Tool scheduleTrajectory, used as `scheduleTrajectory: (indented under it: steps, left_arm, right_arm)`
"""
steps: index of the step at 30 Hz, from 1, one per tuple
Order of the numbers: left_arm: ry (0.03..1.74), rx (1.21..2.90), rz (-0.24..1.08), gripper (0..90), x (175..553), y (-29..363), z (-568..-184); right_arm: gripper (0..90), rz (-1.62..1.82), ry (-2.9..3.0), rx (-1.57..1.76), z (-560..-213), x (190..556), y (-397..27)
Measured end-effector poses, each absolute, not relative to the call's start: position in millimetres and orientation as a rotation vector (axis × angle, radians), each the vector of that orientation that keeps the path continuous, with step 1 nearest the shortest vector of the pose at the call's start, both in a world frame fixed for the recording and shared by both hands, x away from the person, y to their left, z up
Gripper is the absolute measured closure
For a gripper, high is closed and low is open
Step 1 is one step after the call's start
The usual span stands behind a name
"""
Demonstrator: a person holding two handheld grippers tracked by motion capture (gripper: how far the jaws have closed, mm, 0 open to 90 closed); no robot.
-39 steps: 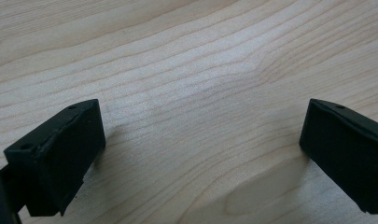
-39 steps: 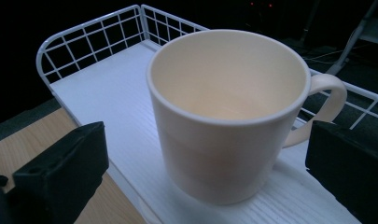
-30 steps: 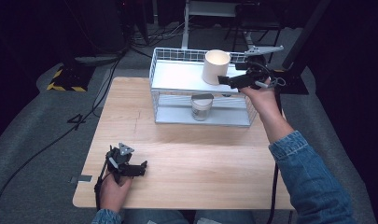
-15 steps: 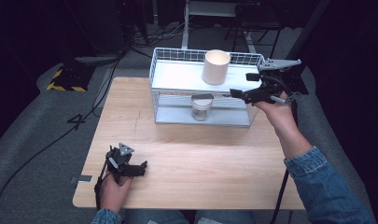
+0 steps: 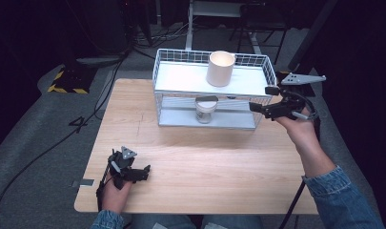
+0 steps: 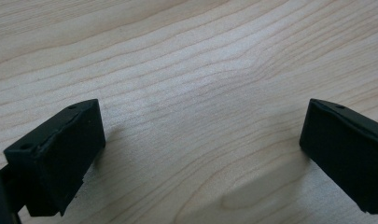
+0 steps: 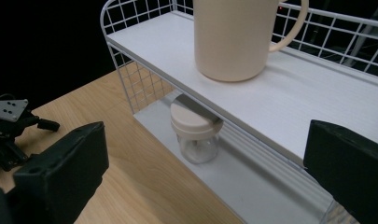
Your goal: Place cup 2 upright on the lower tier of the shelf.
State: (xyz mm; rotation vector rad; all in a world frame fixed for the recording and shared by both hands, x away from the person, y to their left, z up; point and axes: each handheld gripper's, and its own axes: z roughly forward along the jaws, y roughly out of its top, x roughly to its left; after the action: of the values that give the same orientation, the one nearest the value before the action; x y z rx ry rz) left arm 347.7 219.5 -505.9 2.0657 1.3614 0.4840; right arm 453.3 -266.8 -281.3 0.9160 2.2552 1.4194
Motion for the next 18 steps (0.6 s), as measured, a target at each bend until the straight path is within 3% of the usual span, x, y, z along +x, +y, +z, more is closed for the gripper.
scheduleTrajectory:
  steps: [18]
  left_arm:
    - [1.352,2.07,0.475,0.3,350,219,-506]
  right_arm:
    - [1.7,1.277,2.26,0.926,-309,414,-291]
